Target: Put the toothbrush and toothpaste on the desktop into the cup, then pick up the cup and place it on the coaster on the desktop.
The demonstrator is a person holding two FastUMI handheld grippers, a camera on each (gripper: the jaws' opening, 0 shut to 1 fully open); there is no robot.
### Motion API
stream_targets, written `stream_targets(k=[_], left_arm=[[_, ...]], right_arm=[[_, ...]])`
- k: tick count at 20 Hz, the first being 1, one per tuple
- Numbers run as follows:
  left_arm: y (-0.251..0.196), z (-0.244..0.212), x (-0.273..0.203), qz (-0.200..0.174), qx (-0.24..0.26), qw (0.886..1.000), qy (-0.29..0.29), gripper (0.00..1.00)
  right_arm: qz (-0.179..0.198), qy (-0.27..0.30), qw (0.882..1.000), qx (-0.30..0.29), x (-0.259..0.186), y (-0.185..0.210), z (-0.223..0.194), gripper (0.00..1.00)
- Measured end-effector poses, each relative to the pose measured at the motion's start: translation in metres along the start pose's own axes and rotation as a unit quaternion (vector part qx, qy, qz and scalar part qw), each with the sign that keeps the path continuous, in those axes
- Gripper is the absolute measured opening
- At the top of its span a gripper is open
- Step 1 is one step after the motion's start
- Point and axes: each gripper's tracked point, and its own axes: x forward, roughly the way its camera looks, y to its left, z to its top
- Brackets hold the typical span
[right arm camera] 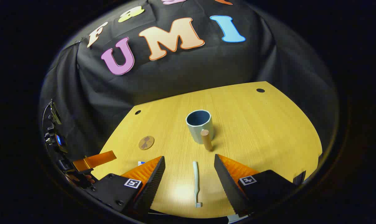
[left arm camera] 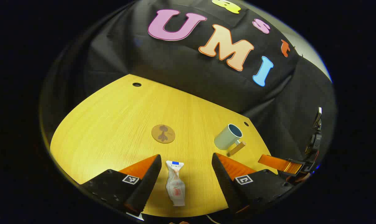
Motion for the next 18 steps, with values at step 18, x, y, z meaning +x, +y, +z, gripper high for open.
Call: stream_targets(k=[18], left_arm=[[0.016,-0.009,-0.001,0.041,0.044,0.998,0.023,0.95]], right_arm=[[0.014,0.095,0.995,-0.014,0.032,0.009,-0.039,0.97]])
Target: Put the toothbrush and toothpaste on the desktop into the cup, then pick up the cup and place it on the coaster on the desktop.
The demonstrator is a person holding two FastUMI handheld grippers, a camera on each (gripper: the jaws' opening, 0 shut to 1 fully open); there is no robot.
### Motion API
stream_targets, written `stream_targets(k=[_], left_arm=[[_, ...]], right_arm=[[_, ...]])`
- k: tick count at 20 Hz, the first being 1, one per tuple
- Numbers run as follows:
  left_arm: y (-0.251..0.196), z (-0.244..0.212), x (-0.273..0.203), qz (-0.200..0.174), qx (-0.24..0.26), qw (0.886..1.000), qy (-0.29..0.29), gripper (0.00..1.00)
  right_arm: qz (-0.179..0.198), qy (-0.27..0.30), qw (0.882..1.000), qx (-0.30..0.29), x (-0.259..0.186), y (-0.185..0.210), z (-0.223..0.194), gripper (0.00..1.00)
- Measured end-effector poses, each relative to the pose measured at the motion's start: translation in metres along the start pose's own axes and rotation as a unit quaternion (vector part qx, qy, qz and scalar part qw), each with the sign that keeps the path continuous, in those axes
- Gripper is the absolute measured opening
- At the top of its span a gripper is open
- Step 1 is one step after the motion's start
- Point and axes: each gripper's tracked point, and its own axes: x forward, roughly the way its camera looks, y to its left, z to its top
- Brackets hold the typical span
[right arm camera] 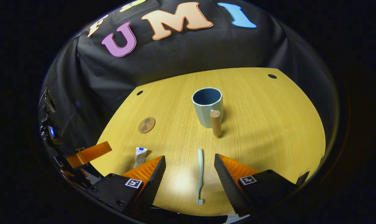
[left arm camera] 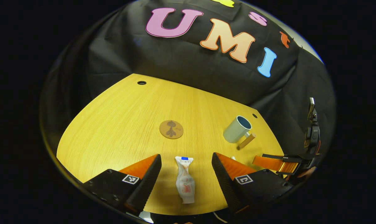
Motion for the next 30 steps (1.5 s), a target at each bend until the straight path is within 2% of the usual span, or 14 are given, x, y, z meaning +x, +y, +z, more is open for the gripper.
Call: stream_targets(k=[3,4,7,8,10,15,17,19,20,21,22,24,26,30], left_arm=[[0.008,-0.003,-0.001,0.012,-0.004,1.0,0.004,0.95],[0.01,-0.005,-0.002,0.015,-0.008,1.0,0.006,0.95],[0.018,-0.009,-0.004,0.024,-0.015,1.0,0.01,0.95],[0.023,-0.011,-0.003,0.029,-0.017,0.999,0.013,0.95],[0.031,-0.013,-0.002,0.043,-0.02,0.999,0.016,0.96],[0.043,-0.021,-0.002,0.06,-0.037,0.997,0.025,0.95],[0.047,-0.025,-0.001,0.065,-0.044,0.996,0.032,0.95],[0.05,-0.03,0.001,0.069,-0.048,0.996,0.037,0.95],[0.05,-0.031,0.002,0.069,-0.049,0.996,0.038,0.95],[0.05,-0.031,0.002,0.07,-0.049,0.996,0.039,0.95],[0.051,-0.033,0.003,0.071,-0.048,0.995,0.041,0.95],[0.053,-0.034,0.005,0.073,-0.042,0.995,0.046,0.95],[0.052,-0.034,0.006,0.071,-0.041,0.996,0.046,0.95],[0.052,-0.037,0.009,0.067,-0.041,0.995,0.054,0.95]], right_arm=[[-0.004,0.021,1.0,0.0,0.012,-0.001,-0.005,0.87],[-0.006,0.028,1.0,-0.001,0.016,-0.002,-0.007,0.95],[-0.018,0.052,0.998,-0.008,0.032,-0.005,-0.011,0.94],[-0.019,0.06,0.998,-0.012,0.037,-0.006,-0.013,0.86],[-0.026,0.073,0.997,-0.022,0.048,-0.008,-0.016,0.94],[-0.039,0.118,0.992,-0.029,0.065,-0.013,-0.028,0.77],[-0.044,0.136,0.989,-0.03,0.072,-0.015,-0.036,0.6],[-0.049,0.151,0.987,-0.031,0.078,-0.019,-0.041,0.68],[-0.05,0.159,0.986,-0.029,0.079,-0.019,-0.042,0.6],[-0.052,0.166,0.984,-0.029,0.081,-0.021,-0.043,0.67],[-0.055,0.172,0.983,-0.029,0.083,-0.022,-0.045,0.51],[-0.055,0.179,0.982,-0.025,0.086,-0.02,-0.043,0.58],[-0.055,0.19,0.98,-0.026,0.086,-0.02,-0.043,0.36],[-0.071,0.197,0.976,-0.053,0.086,-0.028,-0.043,0.25]])
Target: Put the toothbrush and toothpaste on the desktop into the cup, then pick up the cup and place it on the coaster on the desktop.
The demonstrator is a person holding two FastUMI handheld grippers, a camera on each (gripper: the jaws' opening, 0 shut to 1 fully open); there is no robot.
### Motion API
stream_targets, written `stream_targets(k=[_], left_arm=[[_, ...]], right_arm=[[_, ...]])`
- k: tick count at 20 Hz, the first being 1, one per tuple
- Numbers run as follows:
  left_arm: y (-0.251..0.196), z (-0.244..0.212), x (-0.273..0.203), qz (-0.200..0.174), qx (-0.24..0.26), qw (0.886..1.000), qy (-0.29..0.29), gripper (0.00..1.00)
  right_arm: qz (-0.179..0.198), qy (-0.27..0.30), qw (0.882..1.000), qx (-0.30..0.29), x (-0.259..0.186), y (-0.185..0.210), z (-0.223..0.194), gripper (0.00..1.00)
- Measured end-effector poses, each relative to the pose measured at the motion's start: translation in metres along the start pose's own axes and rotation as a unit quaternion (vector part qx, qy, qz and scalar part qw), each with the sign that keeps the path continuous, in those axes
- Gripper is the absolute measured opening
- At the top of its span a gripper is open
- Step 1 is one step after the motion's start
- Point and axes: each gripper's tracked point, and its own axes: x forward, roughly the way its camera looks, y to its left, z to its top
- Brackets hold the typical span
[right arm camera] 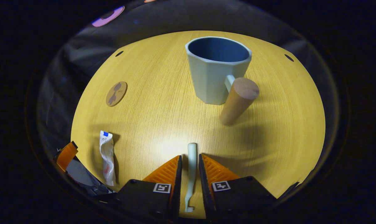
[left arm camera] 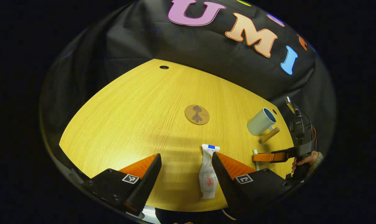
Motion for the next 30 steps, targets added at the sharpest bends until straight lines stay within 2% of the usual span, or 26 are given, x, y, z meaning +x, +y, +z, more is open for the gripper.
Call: stream_targets(k=[1,7,11,14,18,22,27,30], left_arm=[[-0.001,0.0,0.001,-0.001,0.001,1.0,0.001,0.95],[-0.005,-0.004,0.007,-0.009,0.01,1.0,0.012,0.95],[-0.01,-0.006,0.011,-0.012,0.014,1.0,0.019,0.95],[-0.013,-0.008,0.013,-0.017,0.02,0.999,0.022,0.95],[-0.013,-0.011,0.014,-0.019,0.031,0.999,0.031,0.95],[-0.017,-0.016,0.014,-0.026,0.036,0.998,0.045,0.95],[-0.038,-0.028,0.024,-0.051,0.052,0.994,0.081,0.94],[-0.047,-0.032,0.035,-0.055,0.074,0.99,0.102,0.9]], right_arm=[[-0.005,0.001,1.0,0.005,0.0,-0.002,0.0,0.25],[0.008,0.012,0.999,0.03,-0.001,-0.002,-0.001,0.1],[0.022,0.0,0.999,0.044,0.0,-0.001,-0.002,0.05],[0.03,-0.017,0.997,0.066,-0.001,0.0,0.0,0.05],[0.045,-0.08,0.995,0.048,-0.015,0.008,0.014,0.04],[0.087,-0.166,0.981,0.043,-0.051,0.032,0.043,0.03],[0.11,-0.228,0.966,0.05,-0.089,0.042,0.059,0.03],[0.118,-0.248,0.96,0.061,-0.104,0.04,0.063,0.03]])
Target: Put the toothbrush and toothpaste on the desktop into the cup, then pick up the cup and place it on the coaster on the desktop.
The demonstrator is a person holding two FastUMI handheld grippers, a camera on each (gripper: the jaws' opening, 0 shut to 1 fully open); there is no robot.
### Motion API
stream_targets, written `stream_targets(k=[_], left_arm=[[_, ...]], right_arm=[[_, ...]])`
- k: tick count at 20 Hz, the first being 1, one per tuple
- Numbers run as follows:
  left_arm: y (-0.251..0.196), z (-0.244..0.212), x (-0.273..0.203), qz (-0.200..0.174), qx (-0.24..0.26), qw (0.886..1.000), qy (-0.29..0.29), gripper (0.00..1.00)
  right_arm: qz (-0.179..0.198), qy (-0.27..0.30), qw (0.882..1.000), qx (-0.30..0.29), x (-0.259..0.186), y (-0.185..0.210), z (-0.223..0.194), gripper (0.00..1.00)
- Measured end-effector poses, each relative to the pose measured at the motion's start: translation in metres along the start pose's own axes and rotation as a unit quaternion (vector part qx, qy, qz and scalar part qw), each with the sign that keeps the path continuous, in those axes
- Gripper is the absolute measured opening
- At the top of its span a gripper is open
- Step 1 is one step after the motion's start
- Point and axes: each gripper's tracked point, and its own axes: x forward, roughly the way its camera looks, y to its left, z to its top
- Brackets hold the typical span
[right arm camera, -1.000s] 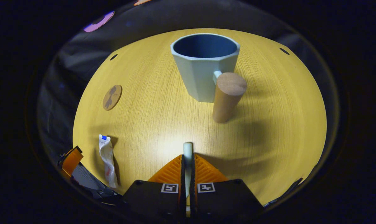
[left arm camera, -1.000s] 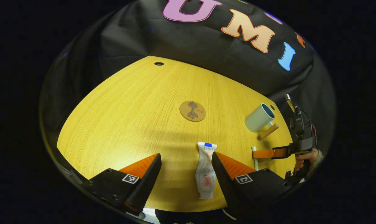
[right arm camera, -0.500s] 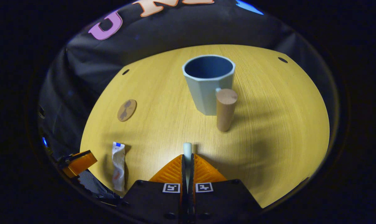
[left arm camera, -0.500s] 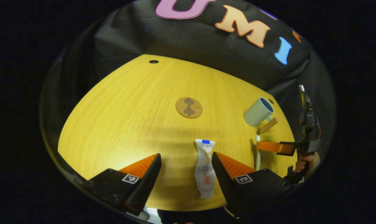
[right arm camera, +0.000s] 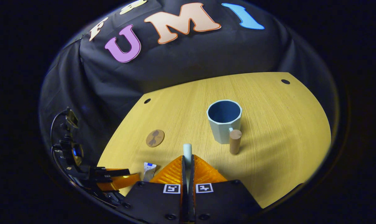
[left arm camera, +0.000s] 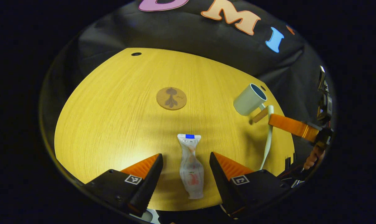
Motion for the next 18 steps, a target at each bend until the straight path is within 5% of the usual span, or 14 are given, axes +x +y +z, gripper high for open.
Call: stream_targets(k=[2,6,8,11,14,18], left_arm=[[-0.003,-0.001,0.009,0.005,0.014,1.0,0.017,0.78],[-0.005,-0.008,0.029,0.016,0.017,0.998,0.059,0.78],[-0.003,-0.011,0.037,0.019,0.003,0.997,0.073,0.66],[0.003,-0.011,0.042,0.032,-0.028,0.996,0.08,0.67],[0.01,-0.012,0.043,0.044,-0.04,0.995,0.086,0.37],[0.007,-0.012,0.042,0.038,-0.041,0.995,0.087,0.19]], right_arm=[[0.008,-0.02,1.0,0.002,-0.008,0.002,0.009,0.03],[0.008,-0.05,0.999,-0.006,-0.019,-0.002,0.019,0.03],[0.009,-0.068,0.998,-0.006,-0.024,-0.003,0.029,0.03],[0.007,-0.092,0.996,-0.014,-0.029,-0.004,0.048,0.04],[0.008,-0.113,0.994,-0.012,-0.03,-0.007,0.068,0.03],[0.014,-0.139,0.99,0.003,-0.027,-0.012,0.094,0.03]])
